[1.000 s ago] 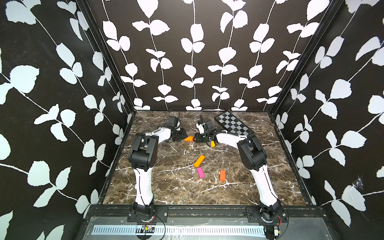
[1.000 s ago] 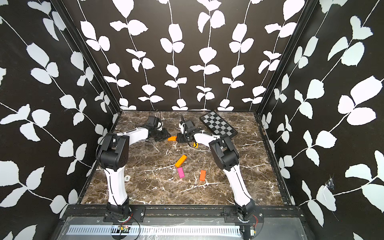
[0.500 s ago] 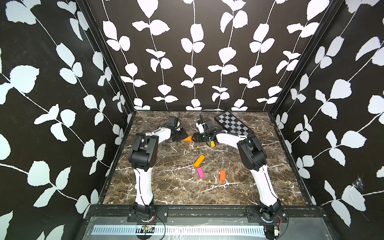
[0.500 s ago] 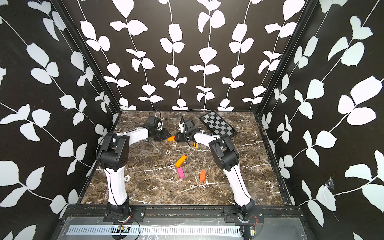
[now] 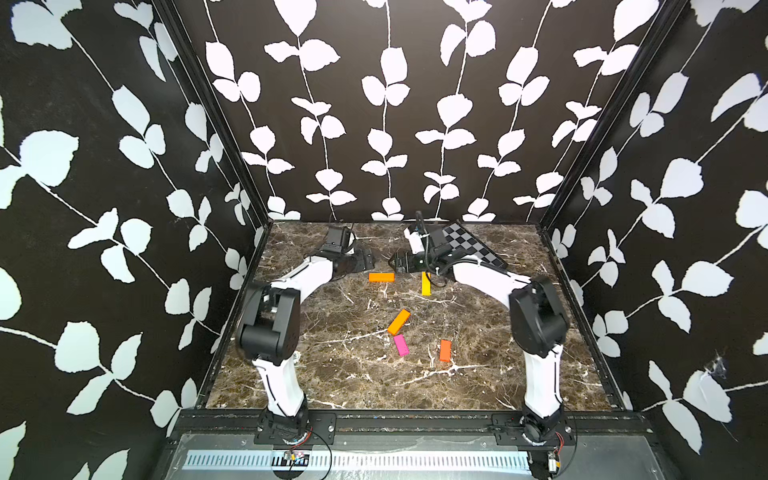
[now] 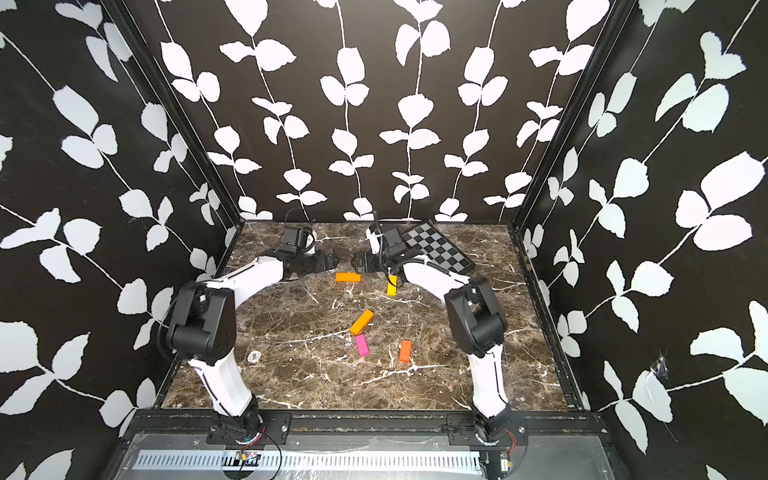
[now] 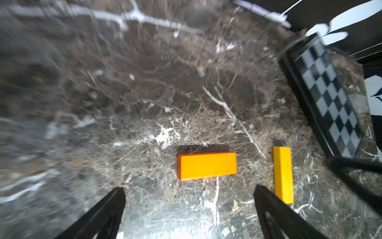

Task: Assemble the number 7 with building blocks
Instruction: Adjust the building block at the center of the board, then pick up the building block from the center of the board.

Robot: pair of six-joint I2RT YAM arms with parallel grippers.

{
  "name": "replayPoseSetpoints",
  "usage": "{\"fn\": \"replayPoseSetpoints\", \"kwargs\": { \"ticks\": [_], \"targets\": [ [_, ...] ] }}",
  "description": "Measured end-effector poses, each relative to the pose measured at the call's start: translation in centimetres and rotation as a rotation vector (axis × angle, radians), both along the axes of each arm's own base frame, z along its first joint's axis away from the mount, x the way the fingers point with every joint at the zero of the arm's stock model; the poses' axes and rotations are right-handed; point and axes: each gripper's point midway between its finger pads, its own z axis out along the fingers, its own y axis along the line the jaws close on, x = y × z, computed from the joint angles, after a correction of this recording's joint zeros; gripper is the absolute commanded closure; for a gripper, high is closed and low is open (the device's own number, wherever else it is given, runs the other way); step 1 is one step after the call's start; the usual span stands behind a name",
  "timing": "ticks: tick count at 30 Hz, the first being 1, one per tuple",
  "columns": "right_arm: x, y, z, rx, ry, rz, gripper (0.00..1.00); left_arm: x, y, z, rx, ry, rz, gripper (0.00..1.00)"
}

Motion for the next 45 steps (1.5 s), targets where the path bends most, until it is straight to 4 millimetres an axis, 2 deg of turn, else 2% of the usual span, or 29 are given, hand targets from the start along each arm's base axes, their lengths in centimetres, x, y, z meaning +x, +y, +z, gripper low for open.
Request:
{"fn": "replayPoseSetpoints", "kwargs": {
  "ticks": [3, 5, 7, 13, 18, 22, 28, 32, 40, 45],
  "targets": [
    [0.0, -1.1, 2.8, -0.009, -0.072, -0.012, 0.01, -0.2, 0.2, 2.6, 0.02, -0.087, -0.014, 0.01],
    [0.0, -1.8, 3.3, -0.034, -0.095, -0.021, 0.01, -0.5, 0.3, 3.6, 0.037, -0.126, -0.023, 0.01],
    [0.0, -2.6, 2.9, -0.082, -0.098, -0.036, 0.01, -0.7, 0.4, 4.2, 0.065, -0.154, -0.034, 0.01],
    [-0.6, -6.5, -0.7, -0.277, -0.024, -0.12, 0.01, -1.4, -0.2, 3.7, 0.187, -0.18, -0.085, 0.01],
    [-2.1, -10.4, -5.0, -0.39, 0.083, -0.168, 0.11, -3.0, -1.3, 1.9, 0.244, -0.157, -0.143, 0.01],
    [-3.2, -12.6, -6.9, -0.439, 0.147, -0.194, 0.14, -4.3, -1.7, 0.4, 0.269, -0.129, -0.185, 0.01],
    [-3.6, -12.9, -7.1, -0.439, 0.156, -0.194, 0.16, -4.7, -2.1, 0.2, 0.276, -0.126, -0.227, 0.01],
    [-4.8, -13.2, -7.3, -0.429, 0.171, -0.184, 0.2, -5.0, -2.1, -0.1, 0.272, -0.11, -0.237, 0.02],
    [-9.1, -14.0, -8.0, -0.429, 0.242, -0.149, 0.23, -5.9, -1.7, -1.3, 0.277, -0.063, -0.234, 0.02],
    [-12.5, -11.7, -6.9, -0.435, 0.231, -0.054, 0.28, -6.2, -0.8, -1.9, 0.308, -0.031, -0.2, 0.01]
  ]
}}
